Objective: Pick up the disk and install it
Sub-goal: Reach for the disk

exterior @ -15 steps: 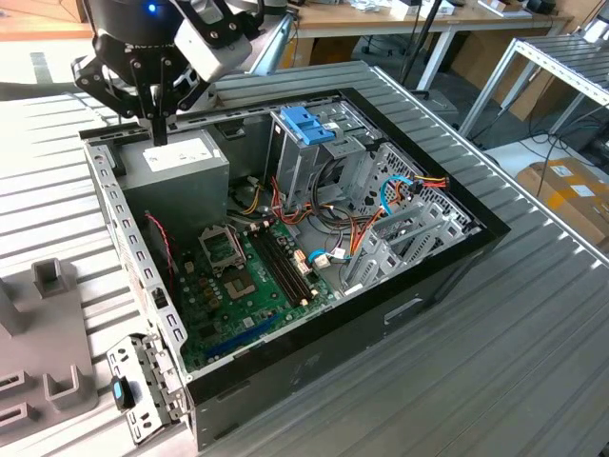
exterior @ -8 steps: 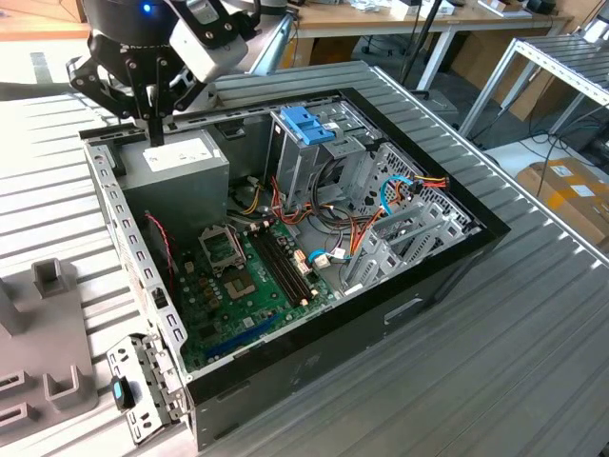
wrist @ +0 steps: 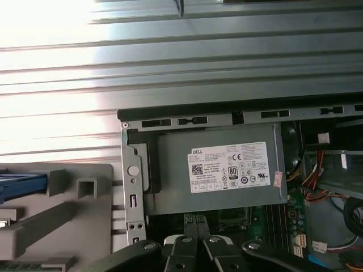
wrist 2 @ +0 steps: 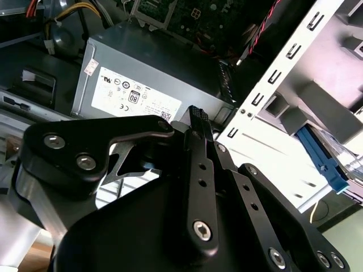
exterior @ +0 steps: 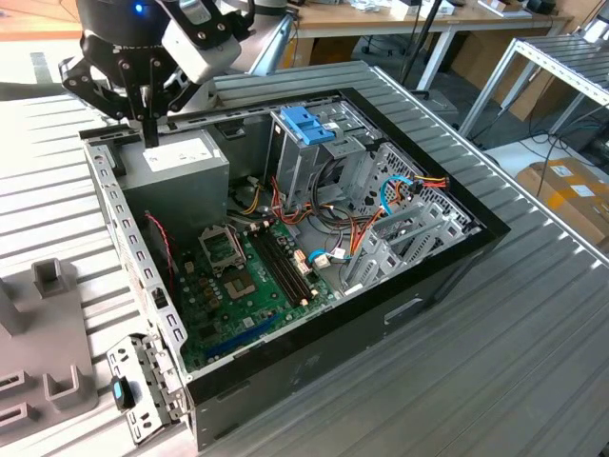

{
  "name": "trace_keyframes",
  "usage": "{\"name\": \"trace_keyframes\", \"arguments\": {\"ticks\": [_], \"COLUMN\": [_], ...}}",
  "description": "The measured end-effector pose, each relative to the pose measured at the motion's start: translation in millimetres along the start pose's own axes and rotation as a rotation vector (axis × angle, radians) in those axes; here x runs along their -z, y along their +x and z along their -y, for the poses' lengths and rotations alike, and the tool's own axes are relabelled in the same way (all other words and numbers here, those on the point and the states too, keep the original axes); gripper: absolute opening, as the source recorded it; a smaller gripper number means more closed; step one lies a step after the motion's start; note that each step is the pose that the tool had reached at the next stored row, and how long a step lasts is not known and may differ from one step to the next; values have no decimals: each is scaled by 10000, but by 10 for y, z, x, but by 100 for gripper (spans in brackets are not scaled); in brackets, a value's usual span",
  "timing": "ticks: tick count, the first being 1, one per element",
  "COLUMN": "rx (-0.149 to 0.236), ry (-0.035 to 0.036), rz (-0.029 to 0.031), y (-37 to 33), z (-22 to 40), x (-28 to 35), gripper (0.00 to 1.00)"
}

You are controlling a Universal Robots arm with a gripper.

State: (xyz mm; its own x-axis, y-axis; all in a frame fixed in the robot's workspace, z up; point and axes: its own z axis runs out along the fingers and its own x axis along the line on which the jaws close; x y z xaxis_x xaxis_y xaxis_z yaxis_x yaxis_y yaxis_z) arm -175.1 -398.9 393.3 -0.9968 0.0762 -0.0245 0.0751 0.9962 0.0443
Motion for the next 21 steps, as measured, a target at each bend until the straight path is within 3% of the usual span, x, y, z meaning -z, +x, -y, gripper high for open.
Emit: {"name": "trace_keyframes", "arguments": {"ticks": [21], "rx": [0], "ry": [-1], "rz": [1], "y": [129], "z": [10], "x": [3], "gripper": [11]}}
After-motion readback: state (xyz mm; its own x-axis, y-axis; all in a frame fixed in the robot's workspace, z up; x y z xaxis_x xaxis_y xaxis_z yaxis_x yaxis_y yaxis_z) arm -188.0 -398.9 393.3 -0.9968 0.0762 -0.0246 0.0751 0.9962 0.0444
